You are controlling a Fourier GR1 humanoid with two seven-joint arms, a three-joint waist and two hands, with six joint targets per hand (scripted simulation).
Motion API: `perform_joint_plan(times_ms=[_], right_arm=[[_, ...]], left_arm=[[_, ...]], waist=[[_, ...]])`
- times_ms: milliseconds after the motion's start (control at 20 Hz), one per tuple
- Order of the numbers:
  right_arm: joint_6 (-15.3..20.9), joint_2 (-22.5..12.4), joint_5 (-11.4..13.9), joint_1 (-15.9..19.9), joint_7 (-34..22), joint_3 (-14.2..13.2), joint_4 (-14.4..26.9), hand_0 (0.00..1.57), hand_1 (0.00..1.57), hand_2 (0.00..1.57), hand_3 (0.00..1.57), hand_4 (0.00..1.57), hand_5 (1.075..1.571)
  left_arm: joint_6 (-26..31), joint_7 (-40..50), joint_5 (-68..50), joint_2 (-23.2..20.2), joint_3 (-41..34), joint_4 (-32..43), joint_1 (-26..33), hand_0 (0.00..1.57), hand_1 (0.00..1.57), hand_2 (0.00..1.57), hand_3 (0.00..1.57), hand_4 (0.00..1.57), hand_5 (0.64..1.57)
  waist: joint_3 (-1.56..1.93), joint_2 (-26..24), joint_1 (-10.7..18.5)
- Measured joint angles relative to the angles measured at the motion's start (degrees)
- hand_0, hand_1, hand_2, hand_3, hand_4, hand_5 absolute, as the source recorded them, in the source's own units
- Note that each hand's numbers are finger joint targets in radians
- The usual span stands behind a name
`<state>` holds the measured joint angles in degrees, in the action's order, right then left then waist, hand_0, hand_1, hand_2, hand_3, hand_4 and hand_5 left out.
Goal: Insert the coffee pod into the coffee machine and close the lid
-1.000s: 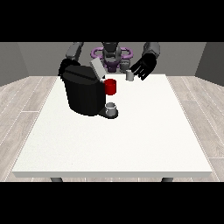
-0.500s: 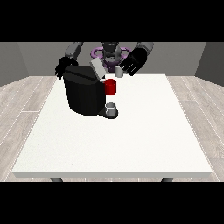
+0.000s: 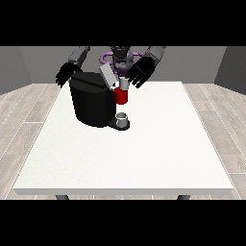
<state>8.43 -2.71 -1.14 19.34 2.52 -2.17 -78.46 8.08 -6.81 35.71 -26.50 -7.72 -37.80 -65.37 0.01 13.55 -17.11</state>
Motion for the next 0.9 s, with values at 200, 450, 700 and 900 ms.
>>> perform_joint_plan(times_ms=[200,450,700,900], right_arm=[[0.3,0.3,-0.2,0.2,0.3,-0.2,0.3,0.0,0.0,0.0,0.0,0.52,1.571],[0.0,0.0,-0.8,0.4,0.2,-0.7,-0.2,0.0,0.0,0.0,0.0,0.5,1.571],[-0.1,0.3,-1.1,-0.8,1.2,-1.0,0.3,0.0,0.0,0.0,0.0,0.51,1.571],[-0.3,-0.1,-1.2,-1.5,1.1,-1.1,-0.3,0.0,0.0,0.0,0.0,0.44,1.571]], left_arm=[[0.0,0.5,0.4,0.6,0.2,0.5,-0.7,1.32,1.32,1.33,1.23,0.51,1.571],[-0.8,0.4,0.9,0.9,0.1,1.0,-1.3,1.21,1.21,1.26,1.19,0.5,1.571],[0.0,-0.3,1.2,1.4,0.5,1.3,-1.0,1.2,1.2,1.27,1.2,0.5,1.571],[-0.5,-1.3,1.5,1.8,0.6,1.5,-0.3,1.19,1.19,1.27,1.2,0.51,1.571]], waist=[[0.0,0.6,0.2],[0.0,1.4,-0.4],[0.0,0.8,0.5],[0.0,0.8,0.3]])
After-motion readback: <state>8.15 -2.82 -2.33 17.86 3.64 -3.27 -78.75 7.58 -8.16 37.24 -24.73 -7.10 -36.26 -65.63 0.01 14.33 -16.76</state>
